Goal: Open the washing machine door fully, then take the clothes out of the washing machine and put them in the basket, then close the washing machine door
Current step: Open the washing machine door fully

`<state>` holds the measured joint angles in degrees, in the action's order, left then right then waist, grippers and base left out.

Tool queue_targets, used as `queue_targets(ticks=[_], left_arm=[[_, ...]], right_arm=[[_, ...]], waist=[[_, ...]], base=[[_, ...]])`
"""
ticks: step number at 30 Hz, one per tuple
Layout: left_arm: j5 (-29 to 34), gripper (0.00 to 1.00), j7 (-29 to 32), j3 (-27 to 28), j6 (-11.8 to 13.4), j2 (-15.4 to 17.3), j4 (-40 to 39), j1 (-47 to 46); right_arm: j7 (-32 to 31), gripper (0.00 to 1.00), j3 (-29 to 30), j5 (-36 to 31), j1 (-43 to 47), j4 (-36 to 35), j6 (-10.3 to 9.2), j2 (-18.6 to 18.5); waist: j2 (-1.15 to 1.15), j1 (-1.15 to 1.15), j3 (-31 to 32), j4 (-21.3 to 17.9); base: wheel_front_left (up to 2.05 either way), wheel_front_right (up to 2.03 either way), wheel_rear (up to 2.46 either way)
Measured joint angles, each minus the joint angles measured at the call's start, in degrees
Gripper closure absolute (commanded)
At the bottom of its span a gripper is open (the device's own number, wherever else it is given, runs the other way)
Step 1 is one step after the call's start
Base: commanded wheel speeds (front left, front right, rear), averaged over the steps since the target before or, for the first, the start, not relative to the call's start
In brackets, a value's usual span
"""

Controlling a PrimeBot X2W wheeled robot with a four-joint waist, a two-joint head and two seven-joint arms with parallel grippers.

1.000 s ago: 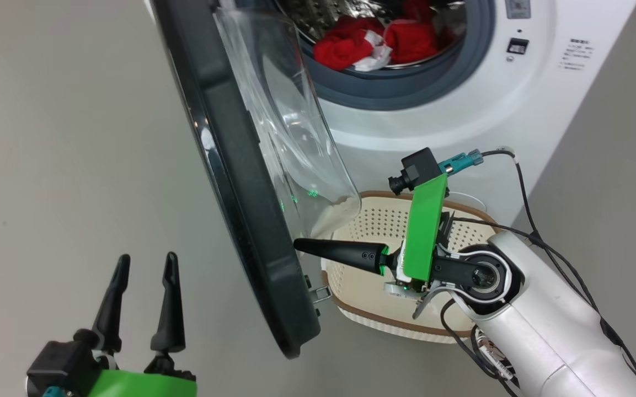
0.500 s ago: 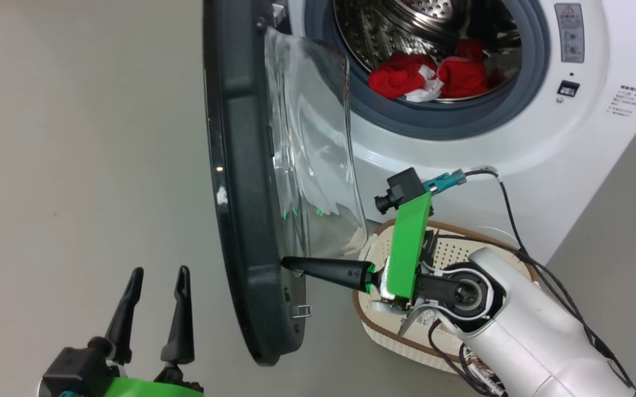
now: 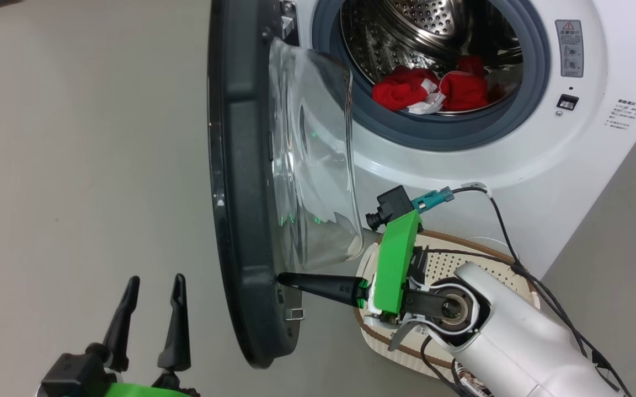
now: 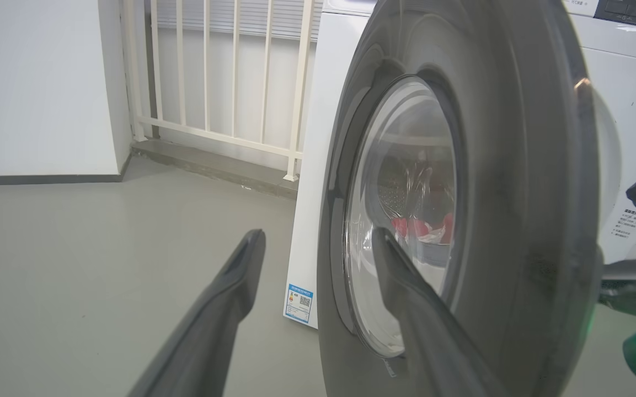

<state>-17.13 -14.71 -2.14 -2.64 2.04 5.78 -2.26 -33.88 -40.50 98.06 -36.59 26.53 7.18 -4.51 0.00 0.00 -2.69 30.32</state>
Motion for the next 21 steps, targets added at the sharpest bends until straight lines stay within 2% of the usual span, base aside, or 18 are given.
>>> queue_targets(ticks=[1, 2, 4, 6, 8, 9, 14, 17, 21], left_arm=[[0.0, 0.0, 0.0, 0.0, 0.0, 0.0, 0.1, 0.0], [0.0, 0.0, 0.0, 0.0, -0.2, 0.0, 0.3, 0.0], [0.0, 0.0, 0.0, -0.1, -0.4, 0.0, 0.5, 0.0], [0.0, 0.0, 0.0, -0.1, -0.4, 0.0, 0.7, 0.0], [0.0, 0.0, 0.0, 0.0, -0.4, 0.0, 0.9, 0.0], [0.0, 0.0, 0.0, 0.0, -0.4, 0.0, 1.0, 0.0], [0.0, 0.0, 0.0, 0.4, -0.5, 0.0, 1.7, 0.0], [0.0, 0.0, 0.0, 0.7, -0.9, 0.0, 2.0, 0.0], [0.0, 0.0, 0.0, 0.7, -0.8, 0.1, 1.9, 0.2]], right_arm=[[0.8, 0.96, -0.2, -1.7, 0.0, 0.2, 0.0, 0.1], [1.7, 0.73, -0.5, -3.2, 0.0, 0.3, 0.0, 0.1], [3.4, 0.61, -1.2, -6.4, 0.0, 0.3, 0.0, -0.4], [6.3, 0.2, -1.7, -9.7, 0.0, 0.0, 0.0, -1.3], [9.7, 0.03, -2.8, -13.1, 0.0, -0.5, 0.0, -2.9], [11.6, 0.0, -3.4, -14.8, 0.0, -0.7, 0.0, -3.8], [22.3, 0.0, -7.1, -22.8, 0.1, 0.1, 0.01, -7.9], [30.1, 0.0, -10.1, -28.9, 0.1, 3.5, 0.01, -9.8], [41.5, 0.0, -12.3, -36.5, 0.1, 10.7, 0.03, -10.6]], waist=[[0.0, 0.0, 0.1, -0.1], [0.0, 0.0, 0.2, -0.2], [0.0, 0.0, 0.4, -0.3], [0.0, 0.0, 0.6, -0.4], [0.0, 0.0, 0.8, -0.6], [0.0, 0.0, 0.9, -0.6], [0.0, 0.0, 1.5, -0.9], [0.0, 0.0, 1.8, -1.0], [0.0, 0.0, 2.2, -1.4]], base=[[0.0, 0.0, 0.0], [0.0, 0.0, 0.0], [0.0, 0.0, 0.0], [0.0, 0.0, 0.0], [0.0, 0.0, 0.0], [0.0, 0.0, 0.0], [0.0, 0.0, 0.0], [0.0, 0.0, 0.0], [0.0, 0.0, 0.0]])
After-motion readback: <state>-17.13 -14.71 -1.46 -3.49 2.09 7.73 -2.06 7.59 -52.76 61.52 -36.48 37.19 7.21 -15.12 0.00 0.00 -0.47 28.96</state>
